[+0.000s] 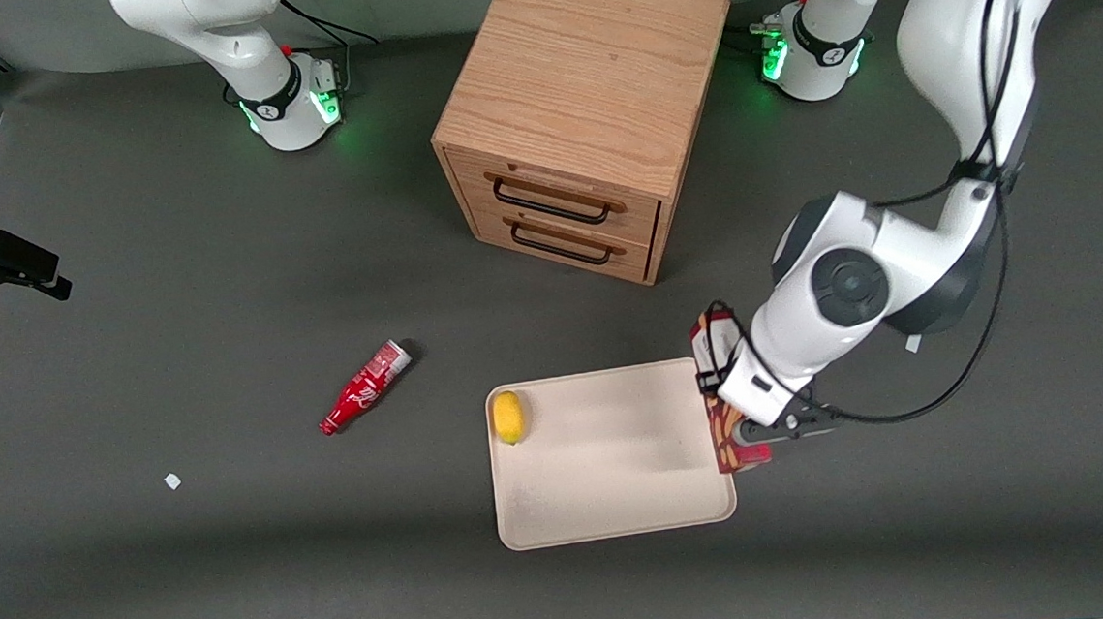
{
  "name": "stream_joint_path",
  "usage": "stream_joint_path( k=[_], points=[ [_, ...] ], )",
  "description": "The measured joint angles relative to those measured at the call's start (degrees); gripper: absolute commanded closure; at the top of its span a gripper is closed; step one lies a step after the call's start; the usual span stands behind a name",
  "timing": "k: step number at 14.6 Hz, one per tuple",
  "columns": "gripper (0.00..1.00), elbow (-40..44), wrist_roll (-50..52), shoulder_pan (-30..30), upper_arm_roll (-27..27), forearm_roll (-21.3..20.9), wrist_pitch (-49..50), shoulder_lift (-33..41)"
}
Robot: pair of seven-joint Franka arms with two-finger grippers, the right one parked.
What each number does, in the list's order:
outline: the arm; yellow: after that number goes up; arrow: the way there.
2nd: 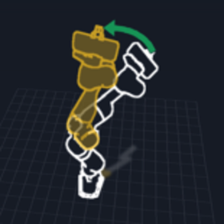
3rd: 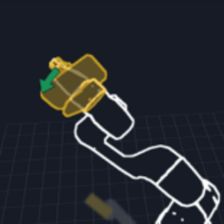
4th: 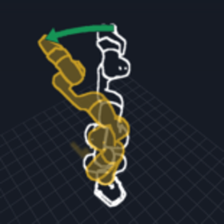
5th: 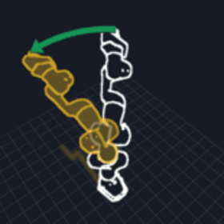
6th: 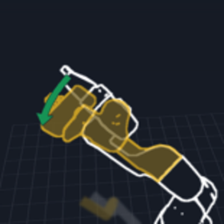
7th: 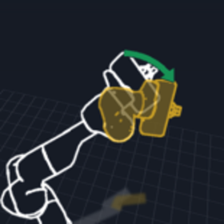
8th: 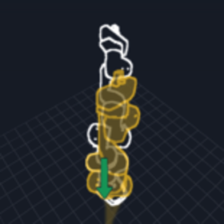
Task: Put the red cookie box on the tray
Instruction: 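Carry the held cookie box over the white tray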
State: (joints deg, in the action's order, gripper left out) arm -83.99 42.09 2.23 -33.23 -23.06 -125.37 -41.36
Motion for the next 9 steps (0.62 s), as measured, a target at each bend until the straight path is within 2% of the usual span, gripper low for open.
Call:
stream_joint_path(
  k=[2, 4, 7, 8, 9],
  points=[
    [1.00, 0.0, 4.1, -0.8, -0.1, -5.8, -2.9, -4.0],
    [1.00, 0.1, 6.8, -1.3, -0.1, -9.6, -5.0, -6.3],
    [1.00, 0.1, 7.7, -1.6, -0.2, -11.3, -5.6, -7.1],
    [0.79, 0.1, 7.7, -1.7, -0.2, -11.8, -5.6, -7.1],
    [0.35, 0.1, 7.8, -1.7, -0.2, -12.4, -5.6, -7.1]
  ],
)
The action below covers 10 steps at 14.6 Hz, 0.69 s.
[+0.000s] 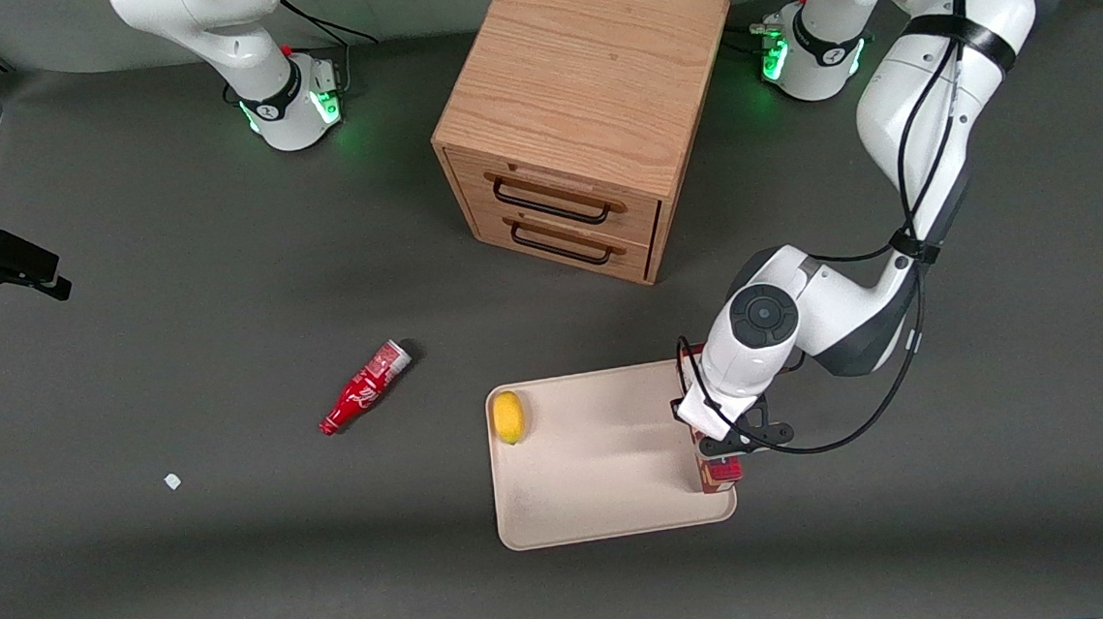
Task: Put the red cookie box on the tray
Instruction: 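Carry the held cookie box over the white tray, then lower the cookie box onto the tray and open the left gripper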
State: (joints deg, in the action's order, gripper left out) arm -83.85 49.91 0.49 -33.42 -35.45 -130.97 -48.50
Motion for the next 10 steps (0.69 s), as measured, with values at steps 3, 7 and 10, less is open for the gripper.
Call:
stream_joint_path(
  k=[3, 7, 10],
  points=[
    [0.00, 0.0, 0.1, -0.1, 0.0, -1.0, -0.1, -0.2],
    [0.00, 0.4, 1.0, -0.1, -0.1, -1.2, -0.2, -0.2],
    [0.00, 0.9, 1.8, 0.0, -0.2, -1.0, 0.6, 0.2]
  ],
)
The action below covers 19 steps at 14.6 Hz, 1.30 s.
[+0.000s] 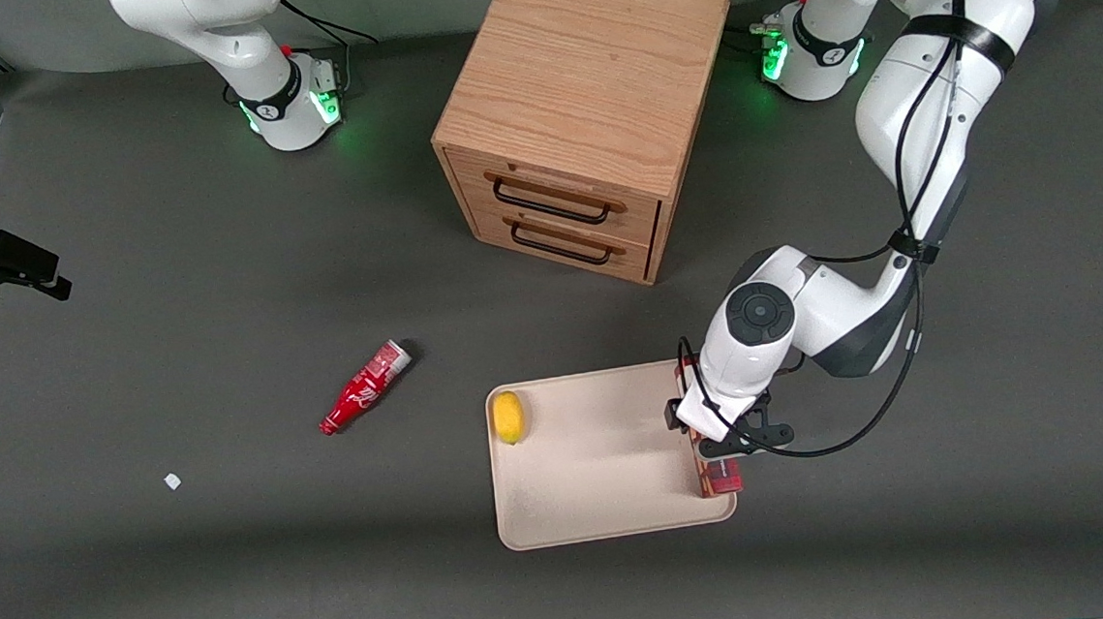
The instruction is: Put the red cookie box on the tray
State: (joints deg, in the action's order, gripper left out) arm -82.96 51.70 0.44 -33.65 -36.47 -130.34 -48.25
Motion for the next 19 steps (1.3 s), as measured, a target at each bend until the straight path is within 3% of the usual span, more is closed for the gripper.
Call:
stream_joint_path(
  k=[3, 7, 9, 12, 16, 19],
  points=[
    [0.00, 1.4, 0.2, 0.1, -1.6, 3.2, 6.8, 2.7],
    [0.00, 2.6, -6.8, 0.3, -0.9, 18.3, 21.7, 14.4],
    [0.00, 2.6, -12.6, 0.3, 3.2, 25.9, 29.4, 22.4],
    [0.00, 2.4, -23.6, 0.4, 11.3, 33.3, 41.5, 33.3],
    [0.00, 1.9, -40.4, 0.6, 22.9, 36.8, 54.7, 44.0],
    [0.00, -3.4, -49.9, 0.7, 29.2, 37.1, 56.3, 50.8]
  ],
)
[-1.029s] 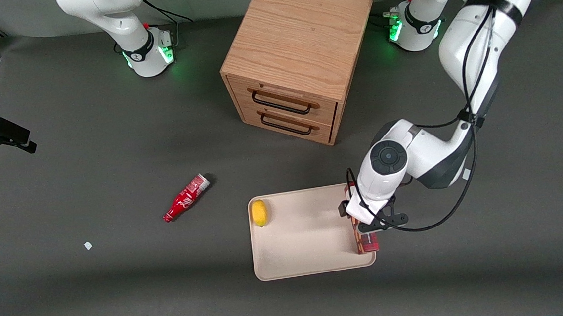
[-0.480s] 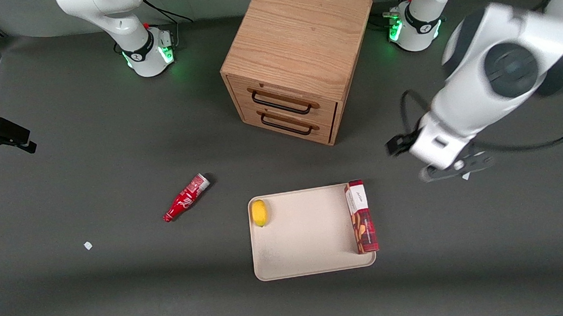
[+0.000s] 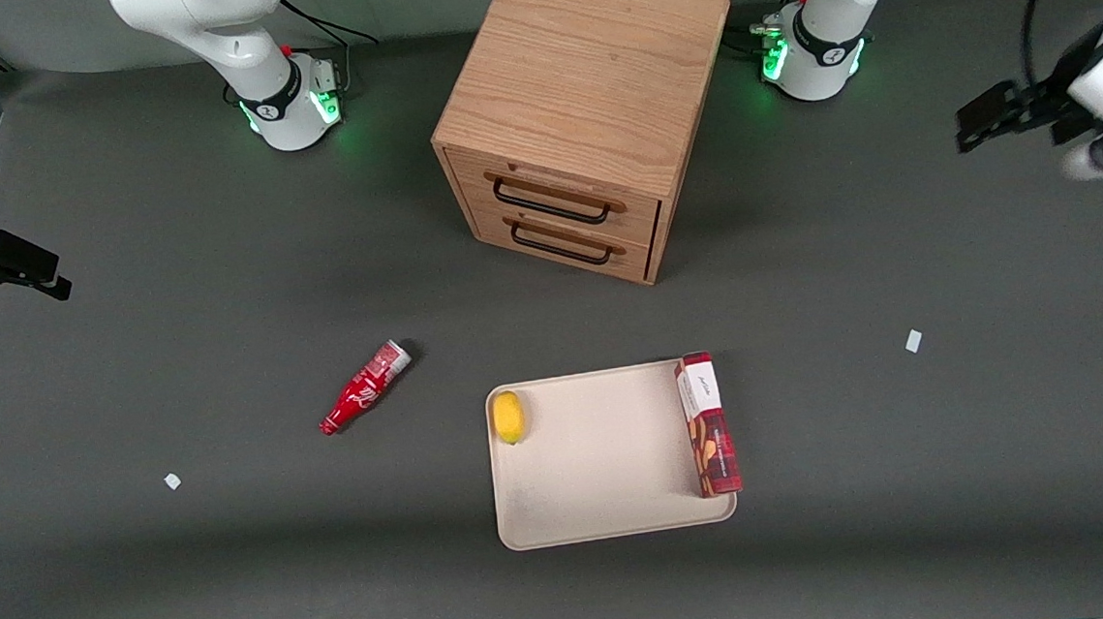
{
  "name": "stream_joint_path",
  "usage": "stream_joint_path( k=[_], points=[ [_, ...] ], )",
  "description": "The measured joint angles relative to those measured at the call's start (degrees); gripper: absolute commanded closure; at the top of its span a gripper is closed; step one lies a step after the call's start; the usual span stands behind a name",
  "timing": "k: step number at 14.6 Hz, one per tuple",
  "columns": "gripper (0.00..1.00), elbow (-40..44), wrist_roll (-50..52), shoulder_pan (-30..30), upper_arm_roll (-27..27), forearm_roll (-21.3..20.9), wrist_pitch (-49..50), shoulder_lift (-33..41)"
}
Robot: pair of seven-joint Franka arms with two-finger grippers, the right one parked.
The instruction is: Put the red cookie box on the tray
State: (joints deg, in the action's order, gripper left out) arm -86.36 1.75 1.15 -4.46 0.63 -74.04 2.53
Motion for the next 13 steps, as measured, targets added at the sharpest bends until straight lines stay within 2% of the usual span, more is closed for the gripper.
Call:
stream_joint_path(
  k=[5, 13],
  points=[
    [0.00, -12.7, -6.7, -0.1, 4.1, 0.1, -3.0, 10.6],
    [0.00, -11.7, -6.9, -0.3, 4.3, -0.3, -3.7, 10.2]
  ],
)
